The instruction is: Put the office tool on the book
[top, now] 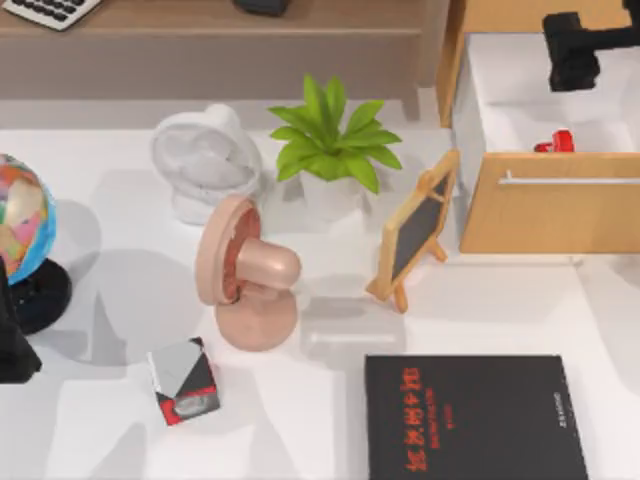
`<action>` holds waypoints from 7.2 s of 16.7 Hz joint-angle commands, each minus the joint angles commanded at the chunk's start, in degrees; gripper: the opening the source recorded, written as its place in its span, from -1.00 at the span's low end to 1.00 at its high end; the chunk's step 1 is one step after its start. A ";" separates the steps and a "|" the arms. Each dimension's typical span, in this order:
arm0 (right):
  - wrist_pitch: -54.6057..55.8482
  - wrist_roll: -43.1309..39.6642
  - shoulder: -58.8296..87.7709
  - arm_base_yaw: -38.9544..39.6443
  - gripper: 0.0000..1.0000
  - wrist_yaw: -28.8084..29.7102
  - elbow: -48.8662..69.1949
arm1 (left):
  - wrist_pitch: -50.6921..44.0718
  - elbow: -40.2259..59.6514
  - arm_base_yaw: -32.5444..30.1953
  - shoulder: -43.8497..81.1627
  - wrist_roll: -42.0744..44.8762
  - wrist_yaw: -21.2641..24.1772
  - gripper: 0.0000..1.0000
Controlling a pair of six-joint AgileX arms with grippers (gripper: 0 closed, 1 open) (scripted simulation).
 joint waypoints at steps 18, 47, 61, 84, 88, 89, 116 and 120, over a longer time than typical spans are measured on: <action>-18.34 5.05 33.38 -1.41 1.00 4.15 30.28 | 0.00 0.00 0.00 0.00 0.00 0.00 1.00; -8.95 5.07 35.71 -1.64 0.25 4.23 23.34 | 0.00 0.00 0.00 0.00 0.00 0.00 1.00; -8.95 5.07 35.71 -1.64 -1.00 4.23 23.34 | 0.00 0.00 0.00 0.00 0.00 0.00 1.00; -4.07 20.37 -3.38 10.56 -1.00 6.60 -2.16 | 0.00 0.00 0.00 0.00 0.00 0.00 1.00; -2.96 28.24 -8.71 17.98 -1.00 7.29 -14.07 | 0.00 0.00 0.00 0.00 0.00 0.00 1.00; -2.68 30.26 -9.56 19.91 -1.00 7.45 -16.93 | 0.00 0.00 0.00 0.00 0.00 0.00 1.00; 7.22 45.17 -9.38 35.29 -1.00 7.75 -39.31 | 0.00 0.00 0.00 0.00 0.00 0.00 1.00; 7.22 45.17 -9.38 35.29 -0.40 7.75 -39.31 | 0.00 0.00 0.00 0.00 0.00 0.00 1.00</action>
